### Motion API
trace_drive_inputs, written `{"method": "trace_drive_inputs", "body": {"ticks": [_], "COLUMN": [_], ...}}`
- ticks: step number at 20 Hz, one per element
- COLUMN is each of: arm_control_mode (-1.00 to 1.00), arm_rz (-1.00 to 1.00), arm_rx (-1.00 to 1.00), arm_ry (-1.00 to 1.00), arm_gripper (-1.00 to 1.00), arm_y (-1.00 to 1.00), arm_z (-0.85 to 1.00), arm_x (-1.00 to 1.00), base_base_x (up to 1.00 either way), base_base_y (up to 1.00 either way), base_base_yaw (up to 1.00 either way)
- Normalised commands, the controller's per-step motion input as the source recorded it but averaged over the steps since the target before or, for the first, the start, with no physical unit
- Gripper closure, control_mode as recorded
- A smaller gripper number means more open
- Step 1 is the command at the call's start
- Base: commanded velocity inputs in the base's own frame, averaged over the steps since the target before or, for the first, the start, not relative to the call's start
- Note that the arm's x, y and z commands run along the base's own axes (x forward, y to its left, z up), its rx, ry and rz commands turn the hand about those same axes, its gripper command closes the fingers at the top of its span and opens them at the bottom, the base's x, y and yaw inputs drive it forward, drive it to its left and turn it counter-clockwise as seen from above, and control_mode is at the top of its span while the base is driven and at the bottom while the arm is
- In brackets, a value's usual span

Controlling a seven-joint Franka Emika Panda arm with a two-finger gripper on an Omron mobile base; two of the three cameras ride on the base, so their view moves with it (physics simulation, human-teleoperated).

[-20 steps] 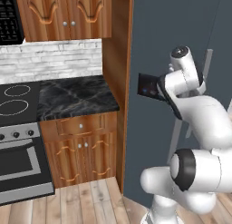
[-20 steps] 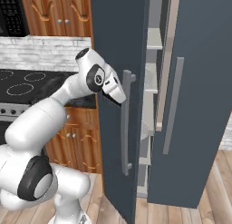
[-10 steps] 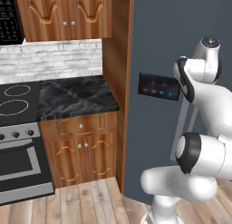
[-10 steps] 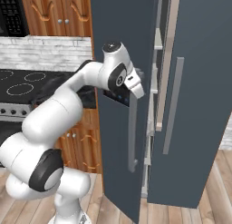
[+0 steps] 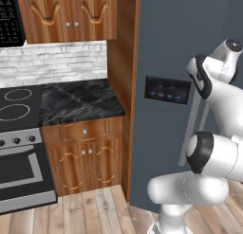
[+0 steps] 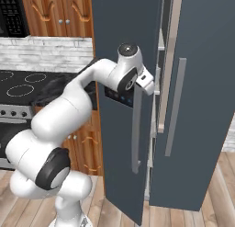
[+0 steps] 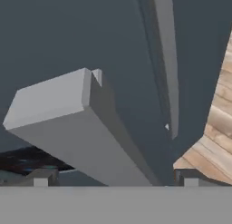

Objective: Take the bottled waters from the counter and place them in the freezer to freeze. Close the freezer door after placing the bottles.

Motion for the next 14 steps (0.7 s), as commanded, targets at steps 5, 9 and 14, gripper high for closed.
{"method": "trace_drive_inputs", "body": {"ticks": [5, 9, 14], "arm_control_mode": [-1.00, -1.00, -1.00], "arm_rz": [0.21, 0.16, 0.03], "arm_rx": [-0.11, -0.15, -0.19], "arm_ry": [-0.21, -0.10, 0.00], "arm_gripper": [-1.00, -1.00, -1.00], "arm_y": [0.00, 0.00, 0.00], "arm_z": [-0.05, -0.01, 0.04], "arm_x": [0.21, 0.33, 0.43], "base_base_x": [0.00, 0.00, 0.00], "base_base_y": [0.00, 0.00, 0.00], "base_base_yaw": [0.00, 0.00, 0.00]}}
